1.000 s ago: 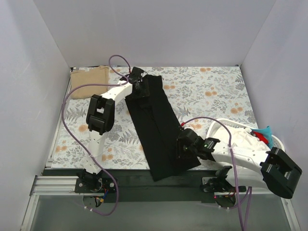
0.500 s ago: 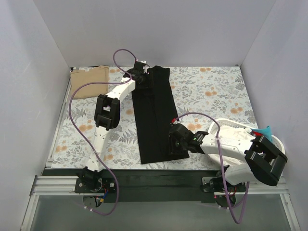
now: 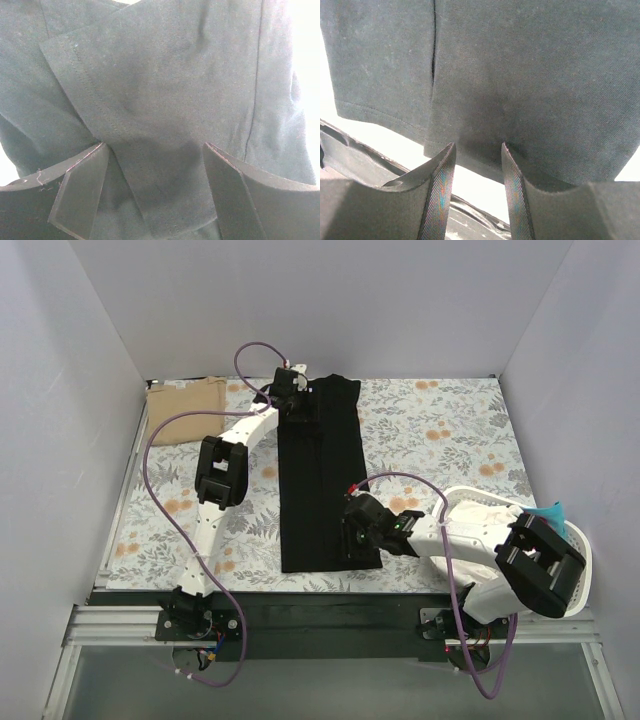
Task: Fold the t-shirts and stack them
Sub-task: Fold the tshirt
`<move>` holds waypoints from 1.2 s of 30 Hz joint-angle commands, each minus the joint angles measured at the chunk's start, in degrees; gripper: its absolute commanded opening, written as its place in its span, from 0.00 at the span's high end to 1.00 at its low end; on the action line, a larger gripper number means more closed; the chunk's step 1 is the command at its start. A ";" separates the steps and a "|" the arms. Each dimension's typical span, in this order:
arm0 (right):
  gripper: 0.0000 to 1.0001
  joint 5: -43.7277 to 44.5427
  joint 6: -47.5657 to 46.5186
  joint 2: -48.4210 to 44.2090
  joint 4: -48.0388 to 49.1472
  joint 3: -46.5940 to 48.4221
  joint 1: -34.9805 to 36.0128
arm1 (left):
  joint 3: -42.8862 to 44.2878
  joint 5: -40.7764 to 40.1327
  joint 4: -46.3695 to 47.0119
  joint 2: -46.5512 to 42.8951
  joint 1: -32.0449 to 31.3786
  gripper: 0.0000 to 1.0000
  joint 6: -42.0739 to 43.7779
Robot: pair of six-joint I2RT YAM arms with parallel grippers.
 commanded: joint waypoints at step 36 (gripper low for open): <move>0.48 15.46 -0.83 -17.49 -20.55 -3.08 0.52 | -83.48 -11.44 -7.77 -83.38 -16.94 0.30 -32.60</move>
